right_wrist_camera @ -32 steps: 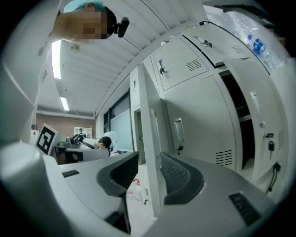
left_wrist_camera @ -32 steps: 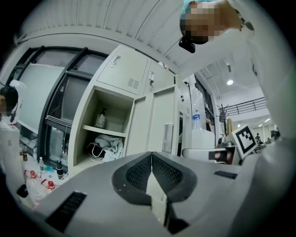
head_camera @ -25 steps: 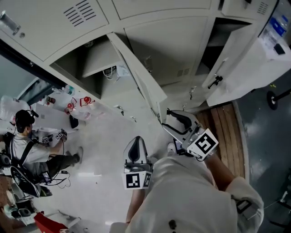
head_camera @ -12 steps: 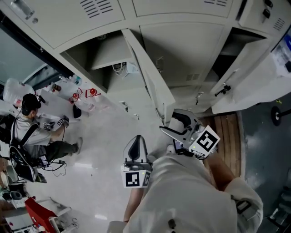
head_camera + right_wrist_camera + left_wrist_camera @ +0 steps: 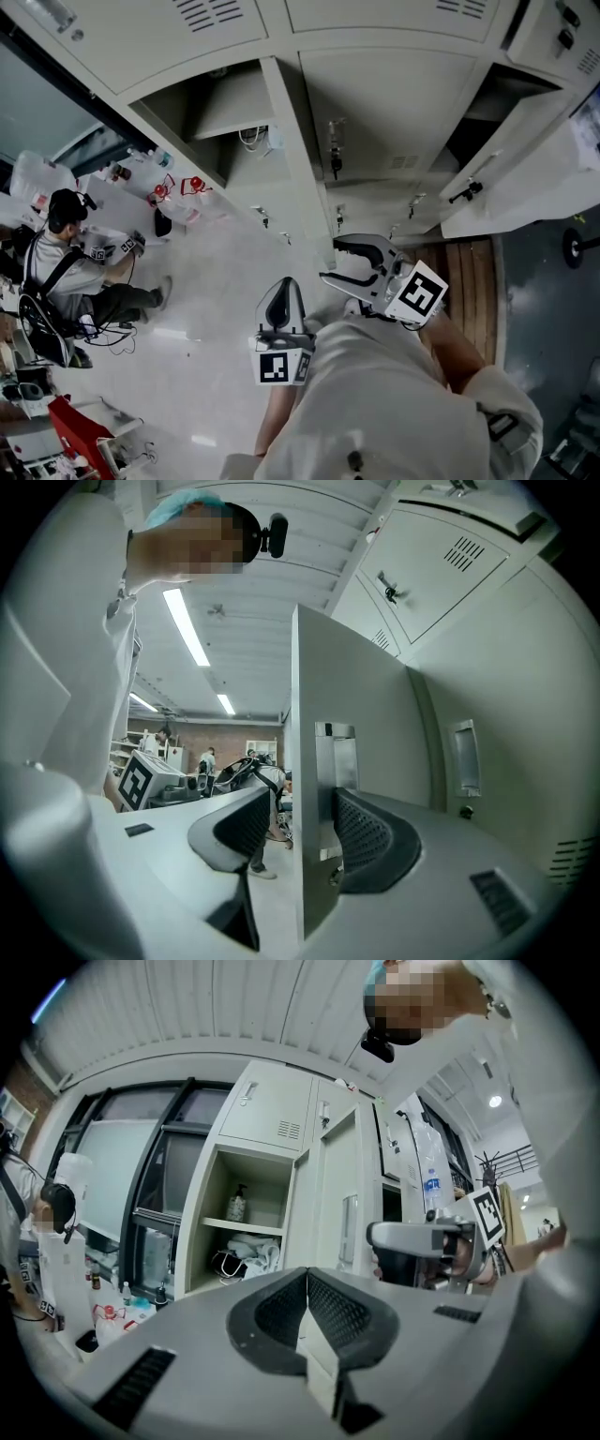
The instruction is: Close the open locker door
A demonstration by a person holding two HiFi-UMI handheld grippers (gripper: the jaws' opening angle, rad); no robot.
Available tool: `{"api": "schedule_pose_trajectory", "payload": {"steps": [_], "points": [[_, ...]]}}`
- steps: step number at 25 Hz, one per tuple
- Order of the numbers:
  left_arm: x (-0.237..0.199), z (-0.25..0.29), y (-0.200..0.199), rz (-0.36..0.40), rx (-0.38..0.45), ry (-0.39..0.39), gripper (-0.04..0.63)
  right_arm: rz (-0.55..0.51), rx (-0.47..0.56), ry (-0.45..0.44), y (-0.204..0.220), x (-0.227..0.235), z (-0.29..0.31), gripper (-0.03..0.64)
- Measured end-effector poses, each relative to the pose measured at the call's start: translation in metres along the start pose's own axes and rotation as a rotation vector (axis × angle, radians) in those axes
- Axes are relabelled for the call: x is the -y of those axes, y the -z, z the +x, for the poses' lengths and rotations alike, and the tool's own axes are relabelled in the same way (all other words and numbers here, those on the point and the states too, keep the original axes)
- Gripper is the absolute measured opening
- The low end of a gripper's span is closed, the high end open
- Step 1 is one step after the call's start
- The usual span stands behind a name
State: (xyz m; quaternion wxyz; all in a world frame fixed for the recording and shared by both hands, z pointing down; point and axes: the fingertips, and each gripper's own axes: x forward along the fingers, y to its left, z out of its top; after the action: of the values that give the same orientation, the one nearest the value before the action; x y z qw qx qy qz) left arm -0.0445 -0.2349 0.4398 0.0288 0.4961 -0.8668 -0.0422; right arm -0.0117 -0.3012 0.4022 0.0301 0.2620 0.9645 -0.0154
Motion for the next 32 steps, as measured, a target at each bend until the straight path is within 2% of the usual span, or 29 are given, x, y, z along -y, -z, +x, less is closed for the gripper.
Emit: {"api": "schedule_pose_trajectory", "payload": {"steps": [14, 20, 26, 32], "points": [[-0.035, -0.018, -0.002, 0.000, 0.006, -0.121, 0.009, 0.011, -0.028, -0.157, 0.004, -0.022, 0.050, 0.218], [-0.058, -0.028, -0.006, -0.007, 0.023, -0.204, 0.009, 0.007, -0.018, -0.204, 0.003, -0.027, 0.075, 0.218], [-0.086, -0.040, -0.003, -0.033, 0.014, -0.265, 0.009, 0.004, -0.030, -0.220, 0.005, -0.029, 0.110, 0.218], [-0.118, -0.033, -0.002, -0.050, 0.009, -0.248, 0.009, -0.014, -0.045, -0.173, 0.008, -0.026, 0.143, 0.212]]}}
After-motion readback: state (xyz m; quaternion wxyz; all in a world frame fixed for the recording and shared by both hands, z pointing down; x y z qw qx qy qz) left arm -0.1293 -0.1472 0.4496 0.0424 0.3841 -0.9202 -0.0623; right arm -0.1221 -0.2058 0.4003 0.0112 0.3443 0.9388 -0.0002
